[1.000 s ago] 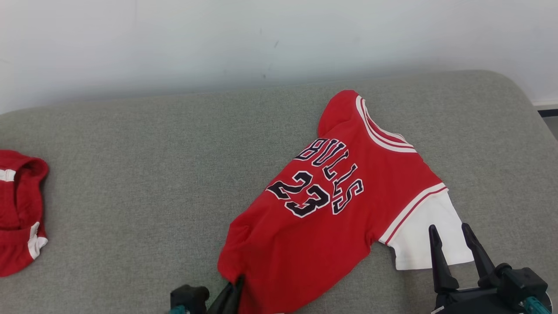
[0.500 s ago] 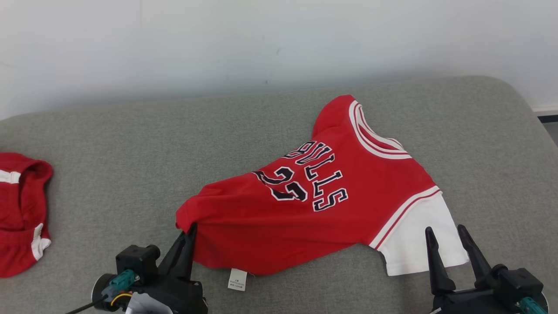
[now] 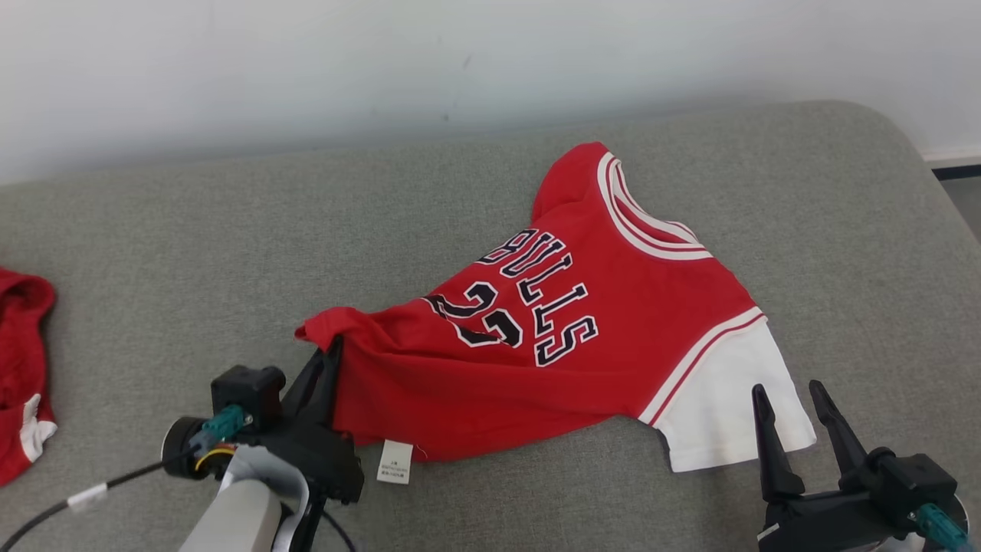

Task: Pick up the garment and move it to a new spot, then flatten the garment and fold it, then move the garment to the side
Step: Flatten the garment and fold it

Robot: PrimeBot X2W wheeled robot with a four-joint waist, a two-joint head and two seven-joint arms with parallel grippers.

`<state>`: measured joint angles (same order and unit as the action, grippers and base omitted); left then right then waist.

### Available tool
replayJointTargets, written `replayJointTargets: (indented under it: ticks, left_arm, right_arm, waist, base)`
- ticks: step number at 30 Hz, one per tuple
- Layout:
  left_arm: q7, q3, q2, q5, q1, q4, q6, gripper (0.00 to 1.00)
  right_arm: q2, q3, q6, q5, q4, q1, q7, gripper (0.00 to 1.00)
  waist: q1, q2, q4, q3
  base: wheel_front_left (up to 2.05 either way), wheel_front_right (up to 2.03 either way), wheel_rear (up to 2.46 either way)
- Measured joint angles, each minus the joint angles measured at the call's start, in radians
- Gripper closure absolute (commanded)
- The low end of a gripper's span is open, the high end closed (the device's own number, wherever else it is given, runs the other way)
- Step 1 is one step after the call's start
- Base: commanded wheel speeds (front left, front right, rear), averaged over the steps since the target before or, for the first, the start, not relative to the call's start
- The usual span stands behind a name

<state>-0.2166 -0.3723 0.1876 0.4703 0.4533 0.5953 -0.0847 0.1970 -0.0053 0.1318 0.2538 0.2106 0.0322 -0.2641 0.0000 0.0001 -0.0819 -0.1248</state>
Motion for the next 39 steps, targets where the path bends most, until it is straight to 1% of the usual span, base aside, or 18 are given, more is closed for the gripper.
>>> replayJointTargets:
  ticks: [4, 8, 15, 16, 17, 23, 33, 36, 39]
  left_arm:
    - [-0.012, -0.023, -0.010, -0.008, 0.081, 0.116, -0.020, 1.00]
    - [-0.029, -0.036, -0.019, -0.009, 0.143, 0.220, -0.030, 1.00]
    - [-0.043, -0.036, -0.023, -0.006, 0.194, 0.322, -0.039, 1.00]
    - [-0.043, -0.035, -0.024, -0.006, 0.198, 0.332, -0.039, 0.70]
    - [-0.043, -0.032, -0.025, -0.007, 0.202, 0.333, -0.040, 0.00]
    - [-0.046, 0.013, -0.039, -0.026, 0.172, 0.270, -0.040, 0.00]
    - [-0.046, 0.104, -0.037, -0.056, -0.040, 0.043, -0.040, 0.00]
    - [-0.046, 0.103, -0.029, -0.071, -0.101, 0.007, -0.040, 0.00]
    - [-0.046, 0.083, -0.031, -0.077, -0.146, -0.001, -0.040, 0.00]
  right_arm:
    - [0.006, 0.011, 0.000, -0.001, 0.013, 0.017, 0.000, 0.00]
    - [0.008, 0.012, 0.000, -0.003, 0.021, 0.030, 0.000, 0.00]
    - [0.004, 0.009, 0.000, -0.014, 0.031, 0.034, 0.000, 0.00]
    - [0.003, 0.008, 0.000, -0.018, 0.033, 0.034, 0.000, 0.00]
    - [0.000, 0.008, 0.000, -0.018, 0.034, 0.034, 0.000, 0.00]
    - [-0.008, 0.003, 0.000, -0.018, 0.040, 0.026, 0.000, 0.00]
    - [-0.026, -0.003, 0.000, -0.013, 0.042, -0.004, 0.000, 0.00]
    - [-0.026, -0.004, 0.000, -0.010, 0.042, -0.010, 0.000, 0.00]
    - [-0.026, -0.001, 0.000, -0.008, 0.044, -0.012, 0.000, 0.00]
  waist:
    - [0.0000, 0.0000, -0.011, -0.017]
    - [0.0000, 0.0000, -0.024, -0.031]
    - [0.0001, 0.0000, -0.031, -0.039]
    - [0.0001, 0.0000, -0.030, -0.037]
    - [0.0001, 0.0001, -0.028, -0.035]
    - [0.0000, 0.0000, -0.006, -0.015]
    - [0.0000, 0.0000, 0.051, 0.017]
    - [0.0000, 0.0000, 0.061, 0.025]
    - [0.0000, 0.0000, 0.062, 0.029]
  base:
    - [0.00, 0.00, 0.00]
    - [0.00, 0.00, 0.00]
    - [0.00, 0.00, 0.00]
    - [0.00, 0.00, 0.00]
    - [0.00, 0.00, 0.00]
    - [0.00, 0.00, 0.00]
    - [0.00, 0.00, 0.00]
    - [0.00, 0.00, 0.00]
    - [0.00, 0.00, 0.00]
